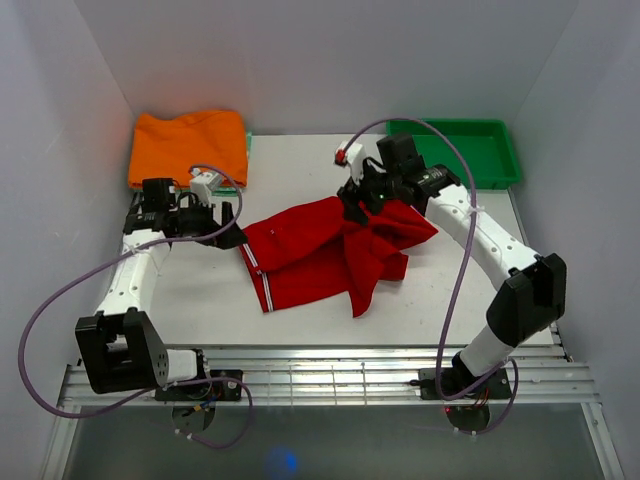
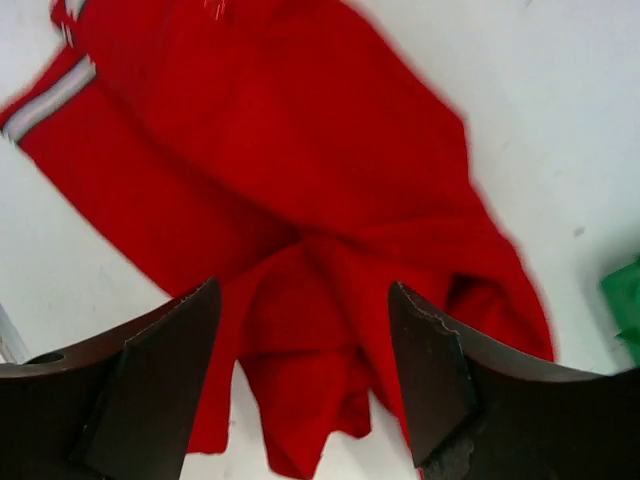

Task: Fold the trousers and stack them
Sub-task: Move the trousers to the center of the board, then flatten the trousers out

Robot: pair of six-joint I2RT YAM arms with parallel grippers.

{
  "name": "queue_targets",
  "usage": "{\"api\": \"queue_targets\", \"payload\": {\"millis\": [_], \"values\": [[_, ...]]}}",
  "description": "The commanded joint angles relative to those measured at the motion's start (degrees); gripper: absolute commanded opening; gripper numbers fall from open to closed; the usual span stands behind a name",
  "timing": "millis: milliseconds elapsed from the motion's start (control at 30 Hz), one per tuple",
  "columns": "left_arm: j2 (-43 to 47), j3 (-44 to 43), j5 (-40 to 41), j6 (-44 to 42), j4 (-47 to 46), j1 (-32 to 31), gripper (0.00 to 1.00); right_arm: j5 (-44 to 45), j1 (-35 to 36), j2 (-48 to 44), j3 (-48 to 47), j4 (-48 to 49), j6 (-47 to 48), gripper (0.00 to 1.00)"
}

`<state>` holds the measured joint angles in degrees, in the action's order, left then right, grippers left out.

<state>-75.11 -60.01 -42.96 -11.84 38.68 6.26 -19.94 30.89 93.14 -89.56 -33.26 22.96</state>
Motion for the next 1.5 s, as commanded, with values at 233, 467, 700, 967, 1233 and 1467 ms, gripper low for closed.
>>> {"api": "queue_targets", "payload": {"millis": [233, 467, 700, 967, 1233, 1467], "values": [[1.82, 10.07, 9.73, -33.52, -3.86, -15.57, 0.98, -0.79, -0.66, -3.41, 18.26, -12.80, -4.06, 0.91], [-3.45, 18.34, 23.43, -29.13, -24.67, -23.57, 0.96, -3.95, -3.73, 1.07, 21.35, -10.25, -9.60, 0.83], [-5.76, 16.77, 30.31, -28.24, -25.42, -23.75, 0.41, -6.86, -11.72, -3.22, 20.57, -12.70, -5.06, 0.08], [7.42, 6.15, 19.86, -27.36, -1.63, -16.21, 0.00, -3.53, -27.18, -13.94, 18.28, -24.56, 11.82, 0.08], [6.57, -8.61, 15.70, -21.93, 1.68, -1.17, 0.00, 2.80, -42.74, -17.57, 18.12, -27.92, 27.13, 0.08], [-17.90, -20.54, 23.35, -11.11, -7.64, -0.02, 0.00, 6.13, -50.48, -9.30, 17.83, -25.64, 33.28, 0.08]]}}
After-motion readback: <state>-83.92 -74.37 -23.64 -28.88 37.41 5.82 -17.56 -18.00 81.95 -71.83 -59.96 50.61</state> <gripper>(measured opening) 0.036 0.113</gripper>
